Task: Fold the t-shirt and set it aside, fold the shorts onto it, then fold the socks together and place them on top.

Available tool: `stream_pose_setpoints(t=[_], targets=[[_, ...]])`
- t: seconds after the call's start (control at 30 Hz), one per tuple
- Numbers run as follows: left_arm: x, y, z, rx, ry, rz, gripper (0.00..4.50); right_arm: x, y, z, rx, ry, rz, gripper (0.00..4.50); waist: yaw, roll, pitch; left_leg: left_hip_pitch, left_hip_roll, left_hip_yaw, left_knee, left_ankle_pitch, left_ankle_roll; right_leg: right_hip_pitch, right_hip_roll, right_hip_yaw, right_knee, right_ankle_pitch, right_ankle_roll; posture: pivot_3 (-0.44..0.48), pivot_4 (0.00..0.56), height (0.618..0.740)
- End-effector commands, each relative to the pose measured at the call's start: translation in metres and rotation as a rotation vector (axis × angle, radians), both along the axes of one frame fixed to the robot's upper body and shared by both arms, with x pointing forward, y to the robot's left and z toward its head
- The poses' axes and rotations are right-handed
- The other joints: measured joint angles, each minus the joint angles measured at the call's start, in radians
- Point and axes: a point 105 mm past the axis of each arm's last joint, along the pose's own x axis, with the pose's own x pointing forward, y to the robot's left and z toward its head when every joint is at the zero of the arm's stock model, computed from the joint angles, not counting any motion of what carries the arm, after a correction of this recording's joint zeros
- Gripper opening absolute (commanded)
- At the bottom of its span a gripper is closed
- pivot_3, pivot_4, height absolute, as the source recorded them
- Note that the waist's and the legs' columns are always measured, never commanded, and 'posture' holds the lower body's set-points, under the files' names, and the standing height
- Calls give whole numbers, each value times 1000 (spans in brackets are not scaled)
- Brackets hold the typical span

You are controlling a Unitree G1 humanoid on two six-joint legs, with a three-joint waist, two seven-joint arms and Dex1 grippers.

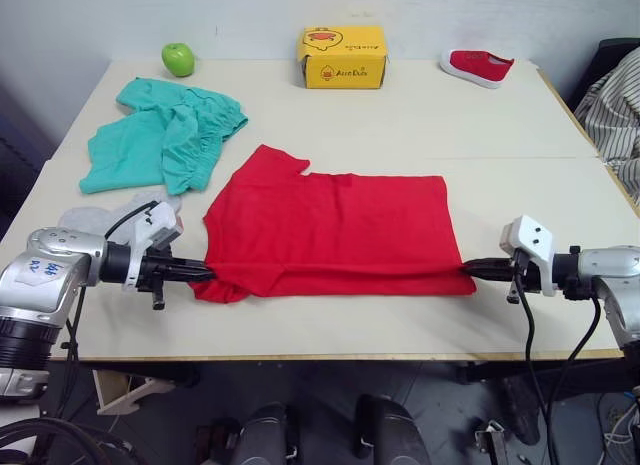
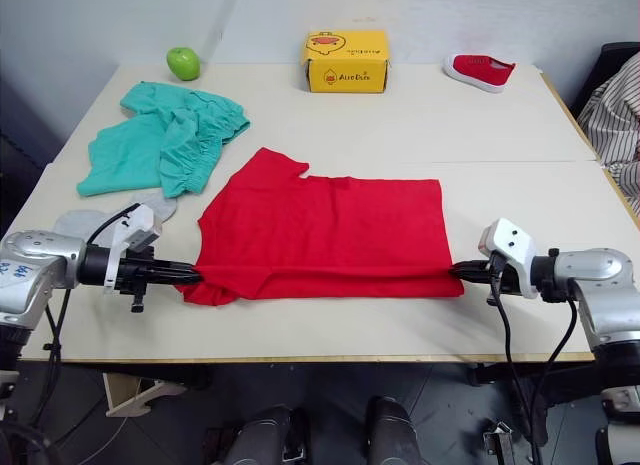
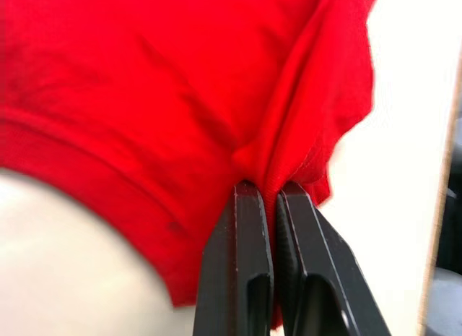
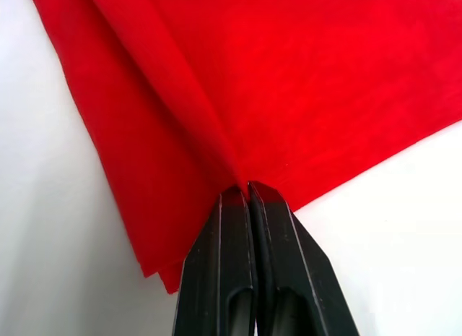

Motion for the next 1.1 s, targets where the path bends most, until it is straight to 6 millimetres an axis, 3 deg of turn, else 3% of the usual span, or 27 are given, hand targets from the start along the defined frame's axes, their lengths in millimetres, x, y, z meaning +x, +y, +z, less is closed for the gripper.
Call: stream_pose_setpoints(t=[0.03,0.07,0.23,0.4,0.47,0.5,0.6,0.67,0.73,0.83,0.87,1.0,1.1], targets=[[5,0,8,-20,-46,16,16,3,0,8,7,-55,0,0,0,0,0,0,0,0,0,0,0,0,0,0,0,0,0,0,150,740],[6,1,8,-22,-60,27,16,3,-1,7,11,-57,-9,0,0,0,0,0,0,0,0,0,0,0,0,0,0,0,0,0,150,740],[17,6,10,-65,-153,107,1375,12,-5,20,145,-118,-107,0,-1,0,0,0,0,0,0,0,0,0,0,0,0,0,0,0,150,740],[30,22,20,-101,-344,242,3088,13,-16,37,177,-217,-175,1721,0,0,0,0,0,0,0,0,0,0,0,0,0,0,0,0,150,740],[31,33,35,-165,-459,303,3100,8,-20,46,208,-244,-186,2471,0,0,0,0,0,0,0,0,0,0,0,0,0,0,1,0,150,740],[25,34,42,-190,-512,284,2983,3,-16,54,257,-253,-170,2828,0,0,0,0,0,-1,0,0,0,0,-1,0,0,0,1,0,150,740],[5,30,49,-229,-522,182,2136,-10,2,66,354,-241,-105,2727,-2,0,0,0,0,-1,0,0,0,0,-1,0,0,0,1,0,150,740],[-6,24,47,-214,-503,117,1550,-18,19,65,370,-231,-45,2230,-3,0,0,0,0,-1,0,0,0,1,-1,0,0,0,1,0,150,740],[-25,6,34,-143,-462,-30,896,-32,53,46,318,-213,93,1525,-3,-1,0,1,1,-1,0,0,0,1,-1,0,0,0,1,0,150,740],[-38,-18,17,-117,-428,-140,0,-43,84,21,291,-201,192,408,-3,-1,-1,1,1,-1,-1,-1,-1,1,0,0,-1,0,1,0,150,740],[-40,-26,9,-99,-428,-170,0,-43,92,11,285,-194,207,60,0,-1,-1,1,1,-1,-1,0,-1,1,0,0,-2,0,1,0,150,740],[-39,-49,-17,-65,-415,-213,0,-33,100,-13,268,-211,179,21,6,-1,-1,1,-3,-2,-1,0,0,1,-3,0,-4,1,1,0,150,740],[-27,-52,-24,-43,-429,-172,0,-24,95,-24,240,-224,150,21,4,-1,-1,1,-4,-2,-1,0,1,1,-3,0,-4,1,2,0,150,740]])
